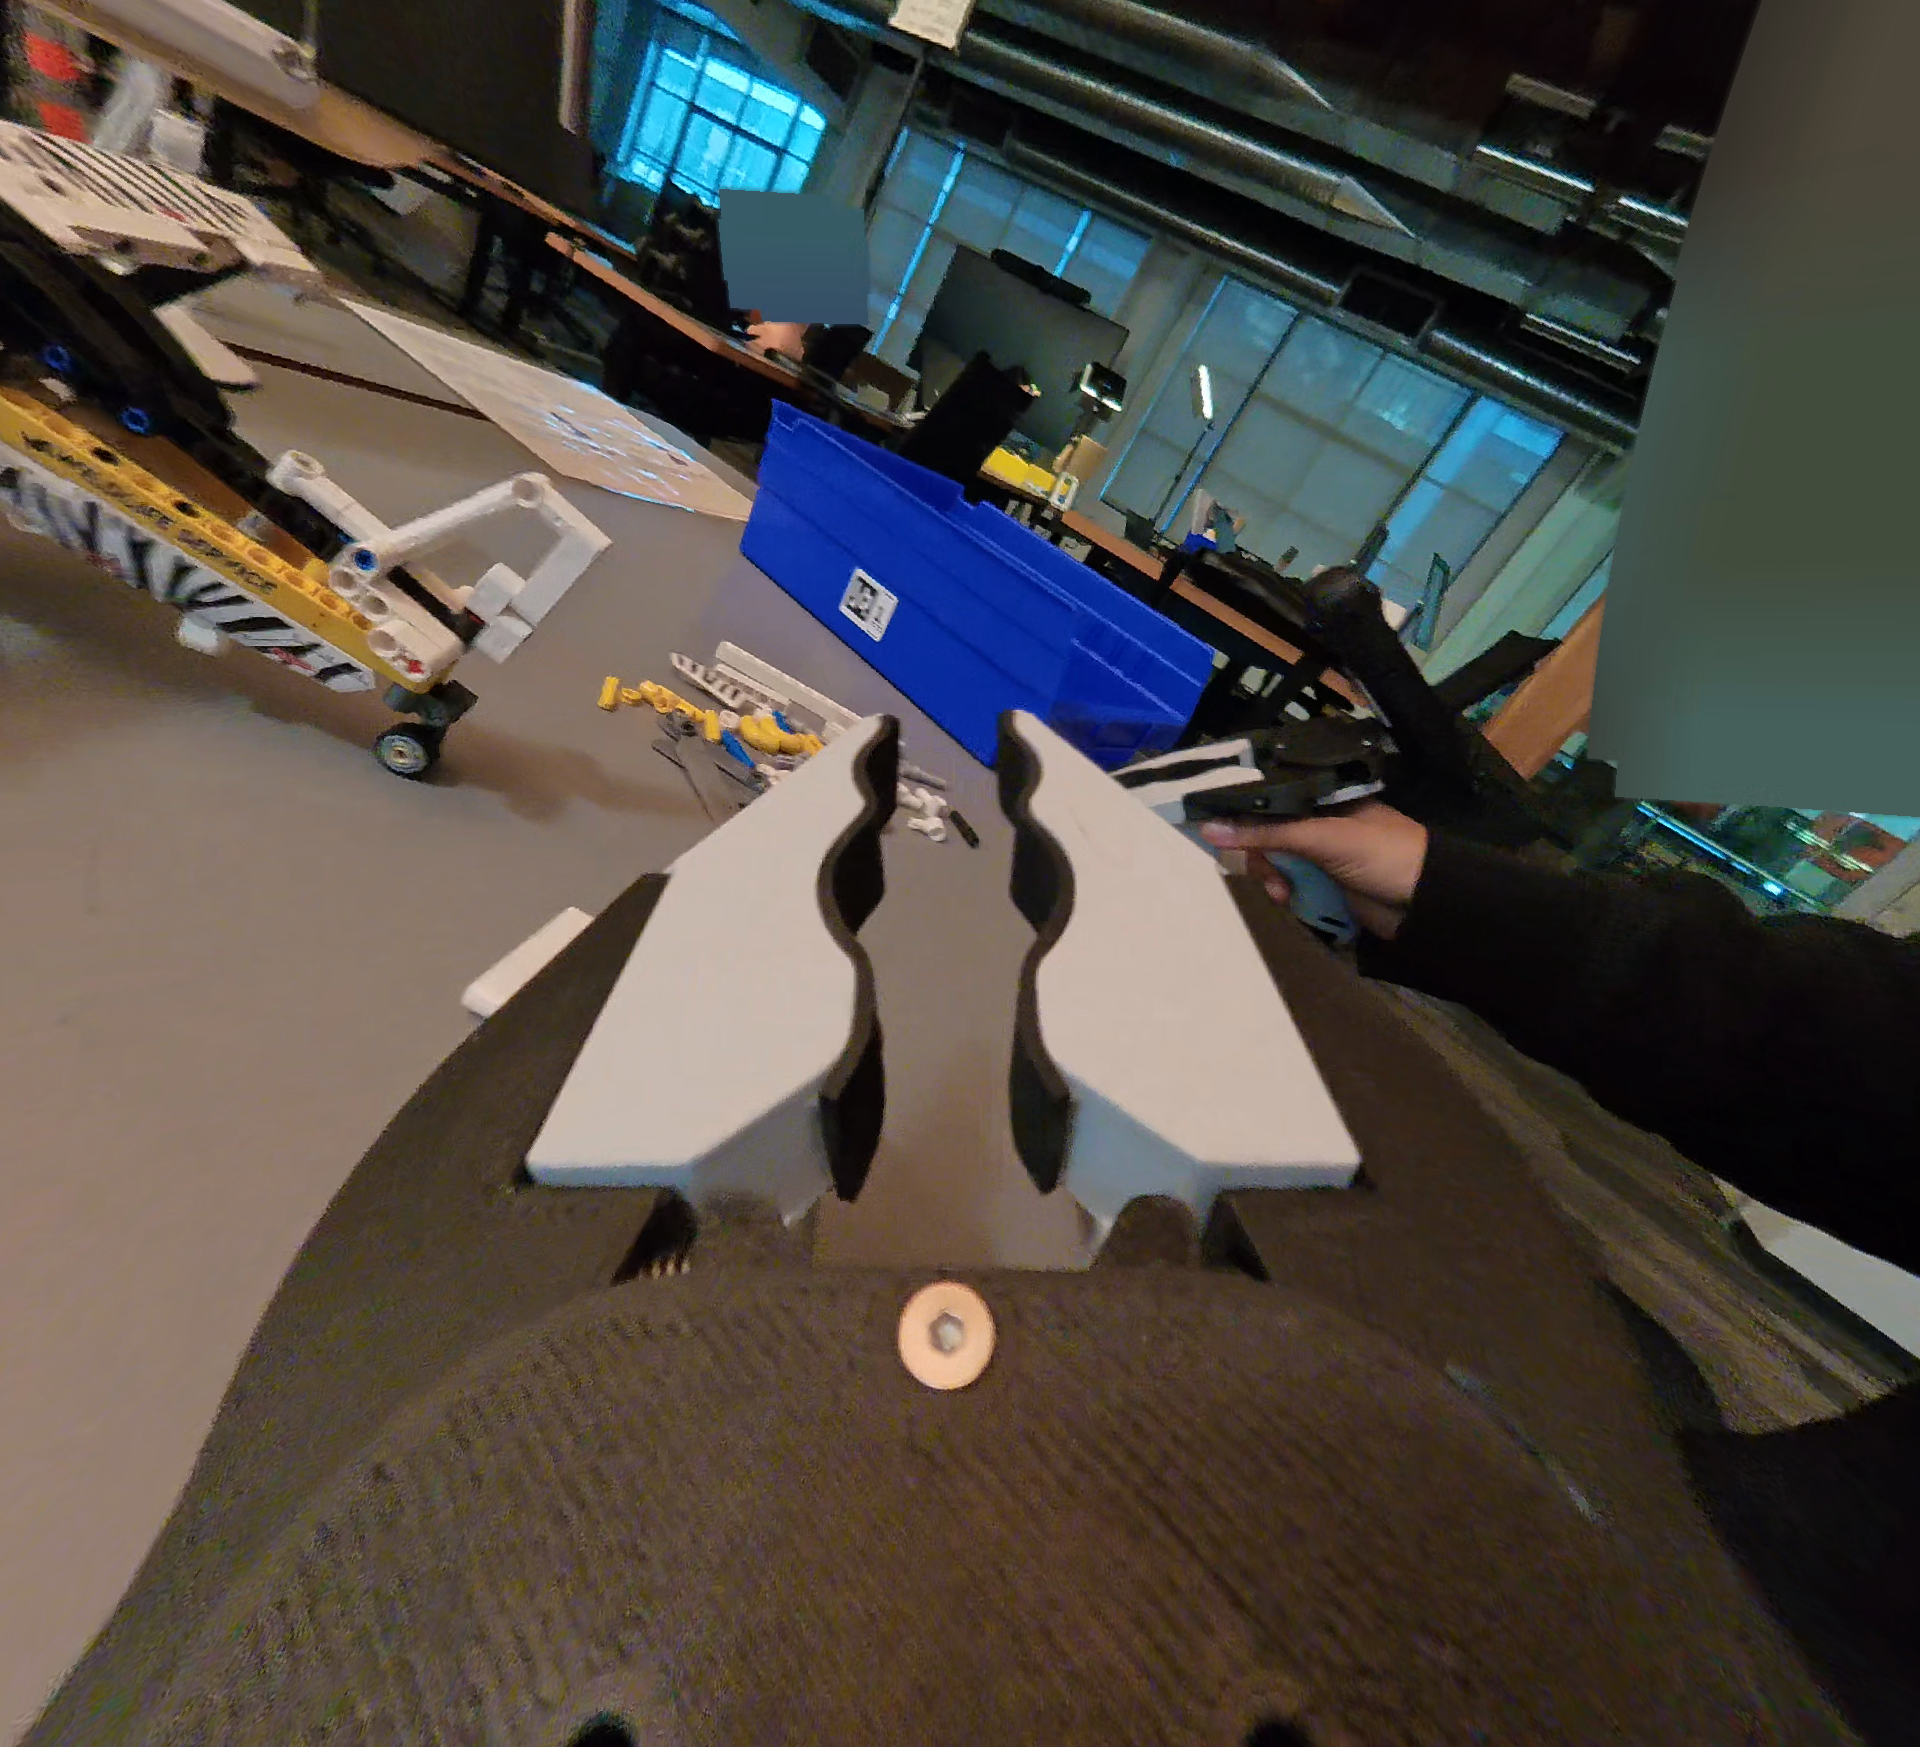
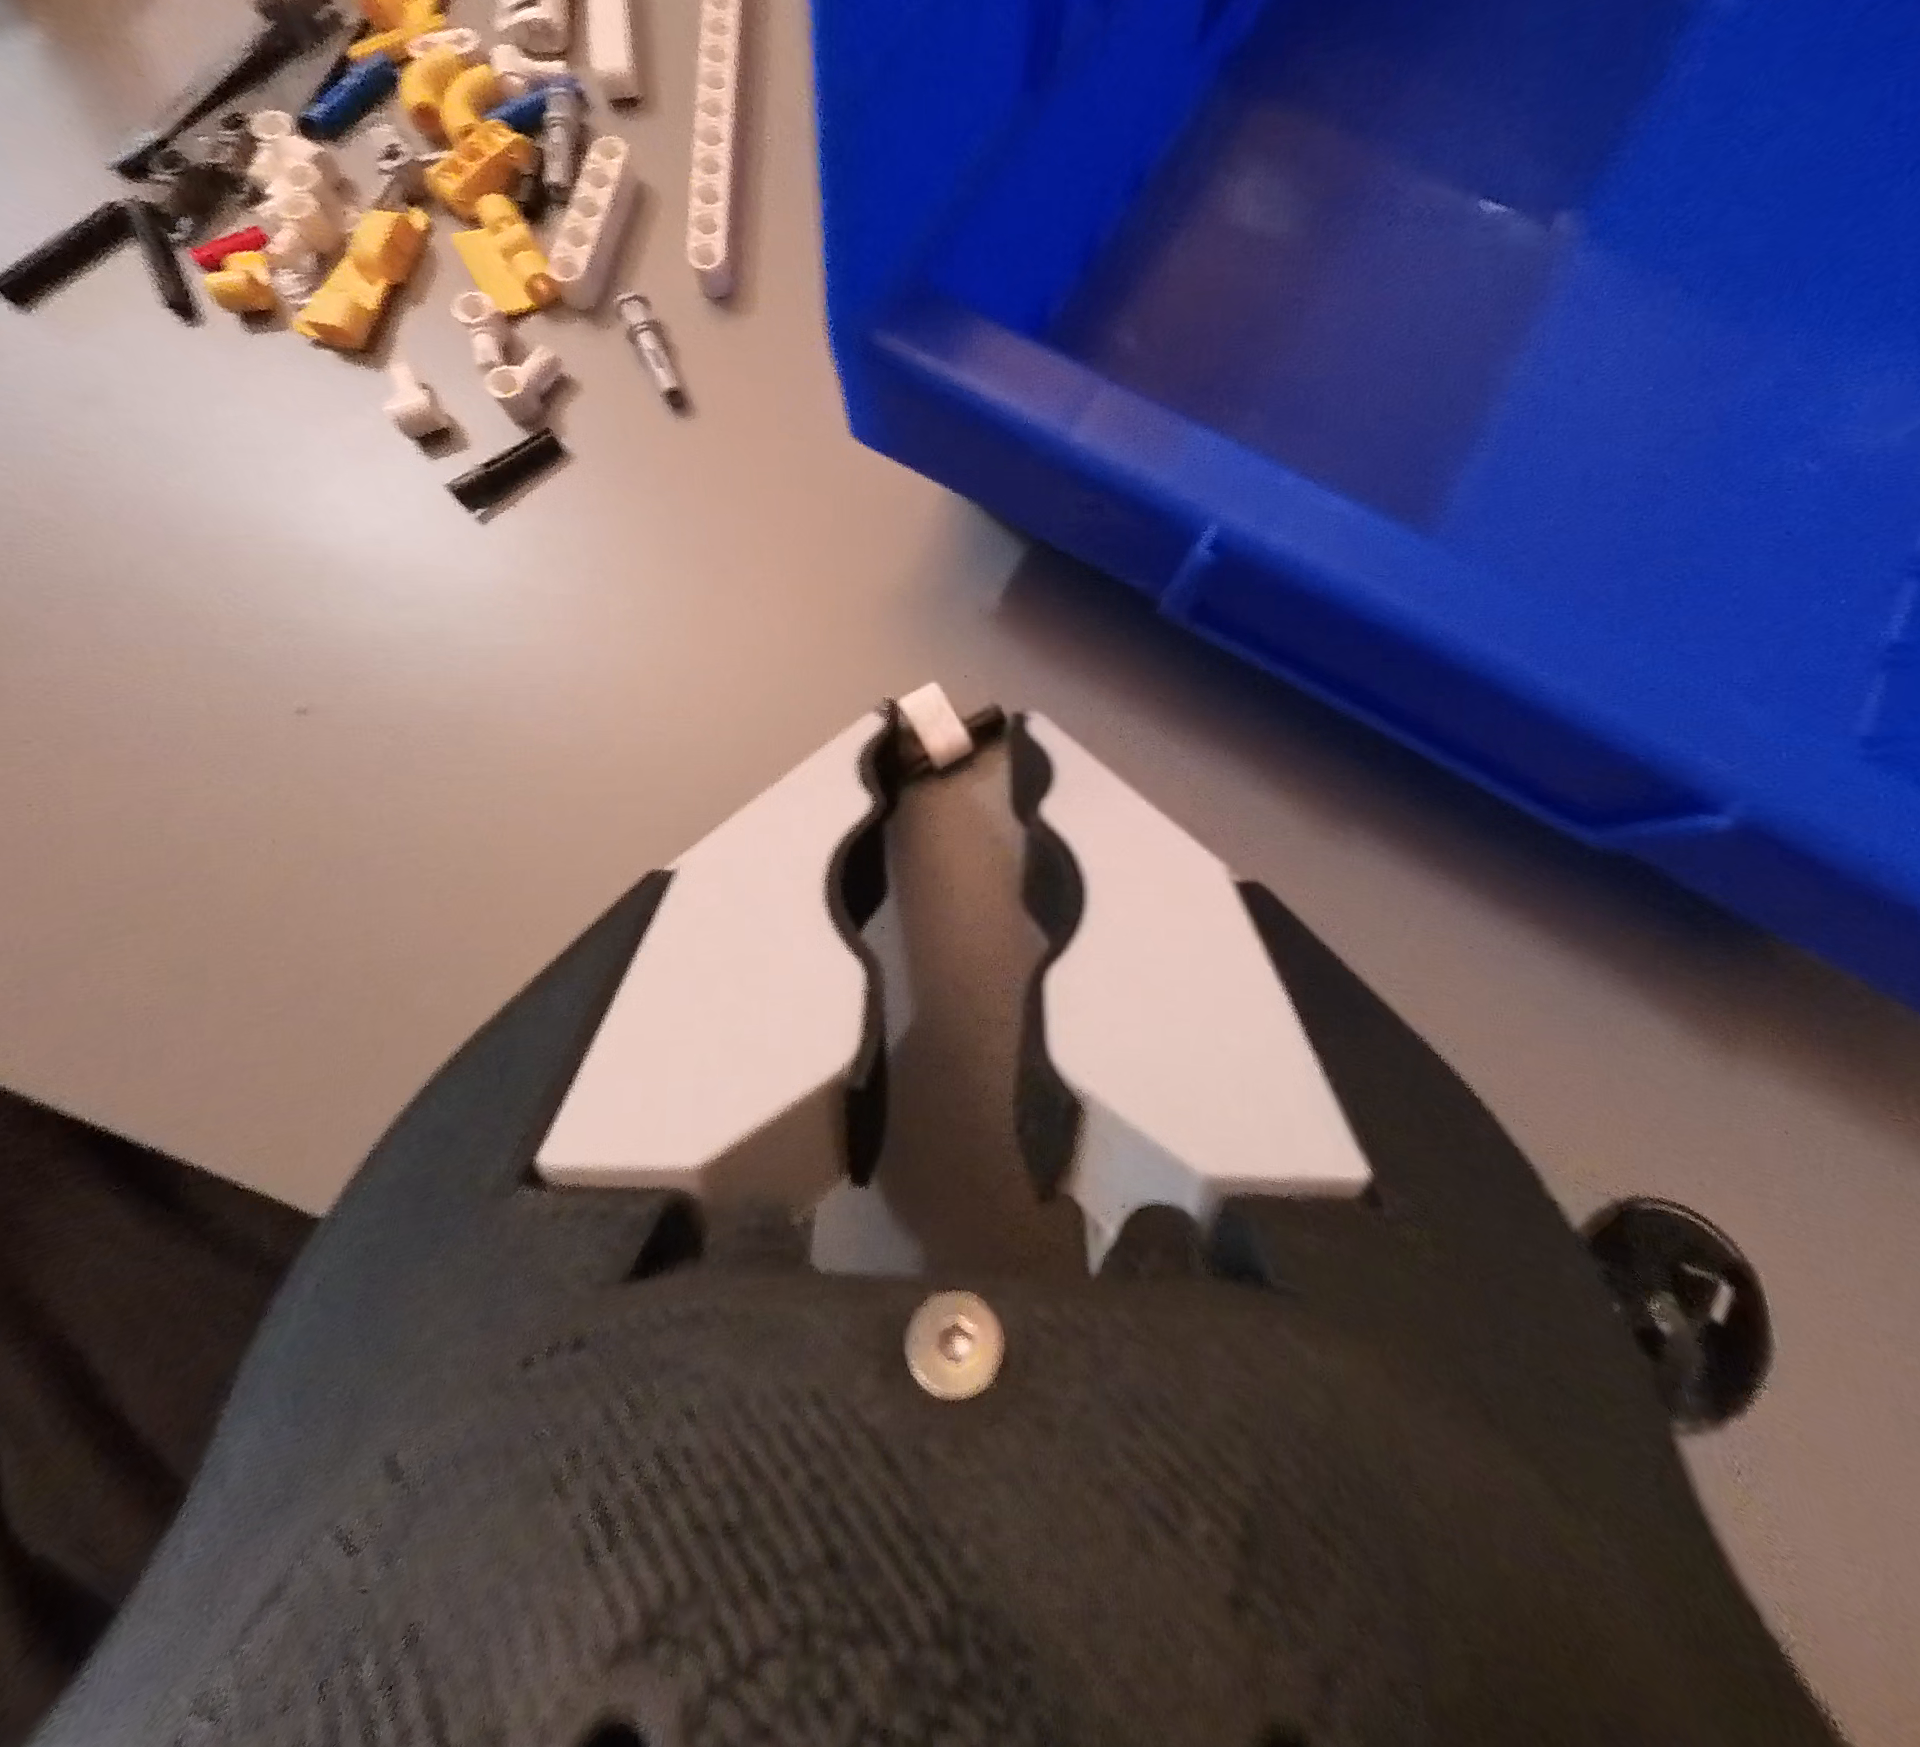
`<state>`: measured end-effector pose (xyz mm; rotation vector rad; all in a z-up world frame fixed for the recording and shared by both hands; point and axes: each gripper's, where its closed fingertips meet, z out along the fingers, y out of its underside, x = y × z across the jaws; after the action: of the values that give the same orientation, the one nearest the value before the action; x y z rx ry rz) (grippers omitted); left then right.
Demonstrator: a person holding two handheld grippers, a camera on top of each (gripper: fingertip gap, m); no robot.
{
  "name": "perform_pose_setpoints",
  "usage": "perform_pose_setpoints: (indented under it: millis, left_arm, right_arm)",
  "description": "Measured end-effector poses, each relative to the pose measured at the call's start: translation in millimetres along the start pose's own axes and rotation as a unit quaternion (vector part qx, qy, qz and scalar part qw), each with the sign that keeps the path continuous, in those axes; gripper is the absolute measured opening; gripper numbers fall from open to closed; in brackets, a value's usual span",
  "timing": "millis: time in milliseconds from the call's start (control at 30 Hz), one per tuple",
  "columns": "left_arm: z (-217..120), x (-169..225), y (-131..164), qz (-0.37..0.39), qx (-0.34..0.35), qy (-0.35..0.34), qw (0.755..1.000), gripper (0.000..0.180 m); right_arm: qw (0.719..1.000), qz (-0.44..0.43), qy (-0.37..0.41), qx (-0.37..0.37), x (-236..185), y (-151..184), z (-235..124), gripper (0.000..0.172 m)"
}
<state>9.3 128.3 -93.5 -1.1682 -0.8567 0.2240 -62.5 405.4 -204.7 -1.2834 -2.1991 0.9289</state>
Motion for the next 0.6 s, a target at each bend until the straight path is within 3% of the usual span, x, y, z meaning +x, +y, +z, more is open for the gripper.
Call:
perform_pose_setpoints:
  millis: [67, 167, 267, 333, 400, 500, 600]
  left_arm:
    - [4, 8, 7, -0.015, -0.019, 0.025, 0.999, 0.026]
    - [7, 20, 14, -0.054, -0.029, 0.065, 0.996, 0.03]
    - [10, 32, 21, -0.088, -0.043, 0.106, 0.99, 0.031]
    - [13, 36, 28, -0.104, -0.063, 0.114, 0.986, 0.029]
    - [16, 39, 36, -0.114, -0.085, 0.115, 0.983, 0.0]
    - [18, 48, 43, -0.141, -0.103, 0.139, 0.975, 0.0]
    - [18, 58, 47, -0.159, -0.116, 0.162, 0.967, 0.003]
  right_arm:
    - [1.0, -0.006, -0.012, 0.0, -6, 0, 0, 0.017]
    - [0.999, -0.031, -0.043, -0.003, -24, -1, -2, 0.017]
    - [0.989, -0.089, -0.098, 0.07, -69, -27, -17, 0.017]
    - [0.969, -0.177, -0.112, 0.131, -106, -49, -34, 0.017]
    - [0.937, -0.283, -0.113, 0.172, -146, -63, -48, 0.017]
    - [0.887, -0.395, -0.092, 0.219, -193, -77, -62, 0.017]
    - [0.86, -0.435, -0.104, 0.247, -226, -85, -73, 0.017]
